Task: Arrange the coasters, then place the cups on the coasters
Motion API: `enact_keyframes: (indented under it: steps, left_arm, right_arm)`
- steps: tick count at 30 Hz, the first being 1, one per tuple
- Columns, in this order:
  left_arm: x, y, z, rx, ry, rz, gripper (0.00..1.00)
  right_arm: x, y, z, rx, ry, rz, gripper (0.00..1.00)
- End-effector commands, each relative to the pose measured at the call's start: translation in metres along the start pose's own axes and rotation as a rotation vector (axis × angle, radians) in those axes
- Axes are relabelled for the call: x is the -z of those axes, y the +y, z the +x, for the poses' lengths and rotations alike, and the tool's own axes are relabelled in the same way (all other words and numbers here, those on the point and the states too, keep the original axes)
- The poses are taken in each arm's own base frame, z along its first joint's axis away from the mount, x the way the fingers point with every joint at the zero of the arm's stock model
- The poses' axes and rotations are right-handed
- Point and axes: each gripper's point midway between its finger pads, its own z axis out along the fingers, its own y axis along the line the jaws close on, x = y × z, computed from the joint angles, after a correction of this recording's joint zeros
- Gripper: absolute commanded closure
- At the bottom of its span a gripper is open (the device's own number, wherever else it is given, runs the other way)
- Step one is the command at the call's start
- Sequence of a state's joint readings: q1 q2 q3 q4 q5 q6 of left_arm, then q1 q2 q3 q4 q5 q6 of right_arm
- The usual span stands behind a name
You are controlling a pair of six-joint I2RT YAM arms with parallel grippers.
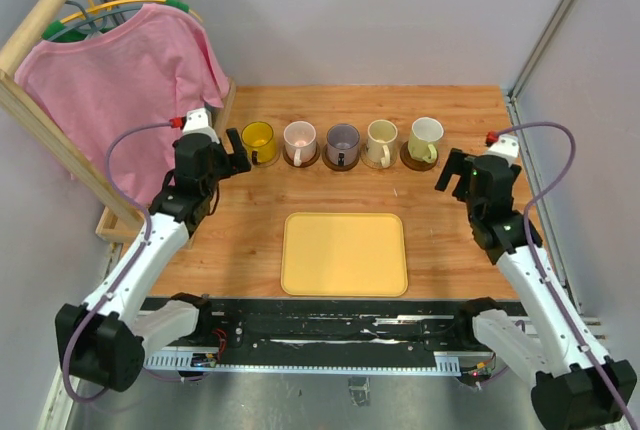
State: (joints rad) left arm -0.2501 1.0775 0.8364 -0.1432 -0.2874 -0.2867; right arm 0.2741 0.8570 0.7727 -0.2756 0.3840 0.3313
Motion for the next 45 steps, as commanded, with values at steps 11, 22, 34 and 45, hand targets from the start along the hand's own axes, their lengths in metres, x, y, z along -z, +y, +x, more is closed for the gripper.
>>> enact_keyframes:
  steps: [11, 22, 34, 45]
  left_arm:
    - [0.077, 0.025, -0.014, 0.092, -0.068, -0.022, 0.0]
    - [0.111, 0.041, -0.026, 0.108, -0.122, -0.054, 0.0]
    - [0.104, 0.042, -0.014, 0.153, -0.106, -0.065, 0.0]
    - [0.104, 0.067, 0.0, 0.249, -0.101, -0.216, 0.0]
  right_arm:
    - [0.034, -0.091, -0.01, -0.232, -0.125, 0.26, 0.02]
    - [0.04, -0.092, 0.002, -0.222, -0.098, 0.257, 0.02]
    - [0.046, -0.092, 0.001, -0.213, -0.098, 0.249, 0.02]
    - [0.045, -0.088, 0.004, -0.221, -0.081, 0.228, 0.02]
